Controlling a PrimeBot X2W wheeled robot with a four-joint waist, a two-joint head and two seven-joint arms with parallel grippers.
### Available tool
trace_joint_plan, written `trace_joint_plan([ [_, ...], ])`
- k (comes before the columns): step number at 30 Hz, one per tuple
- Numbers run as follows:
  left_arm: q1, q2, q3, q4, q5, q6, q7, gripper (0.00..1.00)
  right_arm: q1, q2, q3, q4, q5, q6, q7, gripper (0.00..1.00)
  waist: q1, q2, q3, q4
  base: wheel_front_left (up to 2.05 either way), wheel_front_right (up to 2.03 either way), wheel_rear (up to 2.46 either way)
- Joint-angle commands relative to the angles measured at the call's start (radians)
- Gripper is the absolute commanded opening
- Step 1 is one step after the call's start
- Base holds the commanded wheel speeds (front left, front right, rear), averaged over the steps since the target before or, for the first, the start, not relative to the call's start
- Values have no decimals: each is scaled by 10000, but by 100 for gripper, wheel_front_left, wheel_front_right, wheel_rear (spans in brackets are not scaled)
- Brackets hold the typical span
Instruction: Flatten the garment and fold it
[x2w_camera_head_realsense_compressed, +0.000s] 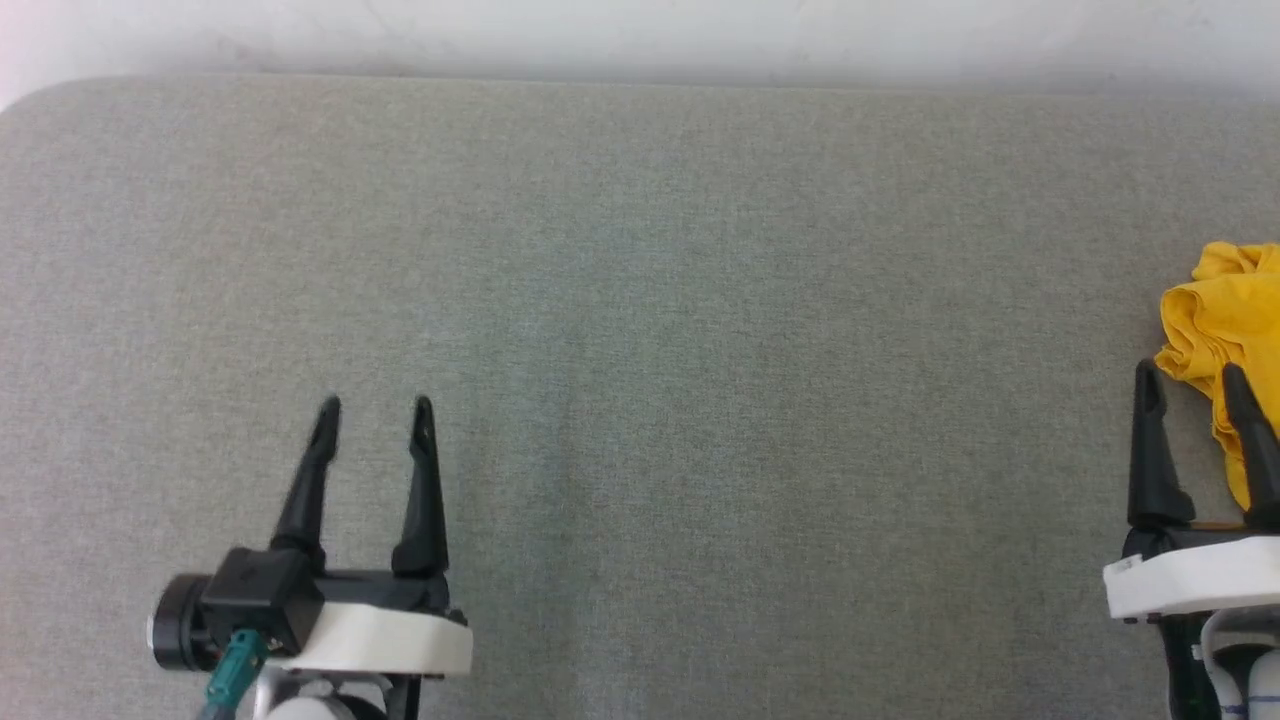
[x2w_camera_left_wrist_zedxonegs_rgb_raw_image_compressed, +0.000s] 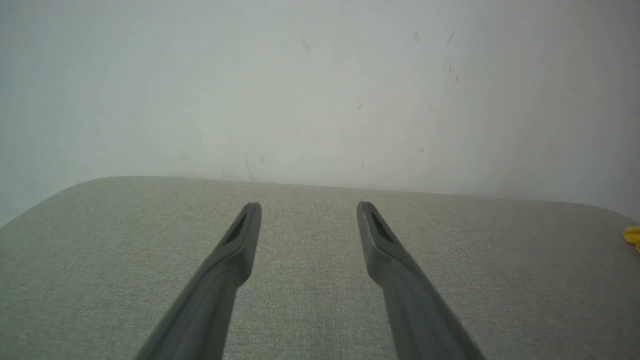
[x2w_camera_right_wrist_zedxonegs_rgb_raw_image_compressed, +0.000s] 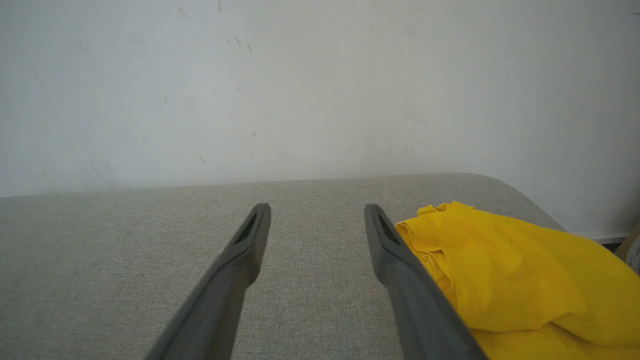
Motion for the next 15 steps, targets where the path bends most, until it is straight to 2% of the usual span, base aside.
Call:
trace_joint_plan([
  [1,190,-99,52,129,54,-130,-46,100,92,42,74,76,-54,-19,-109,100,0,-1,11,-9,0,0,0],
  [8,490,-582,490,340,275,-465,-46,100,208,59,288,660,150,-19,-463,100,0,-1,14,-6,0,0,0],
  [15,620,-837,815,372,693,-788,-47,100,230,61,337,838,123,-19,-567,100,0,-1,2,32,0,0,0],
])
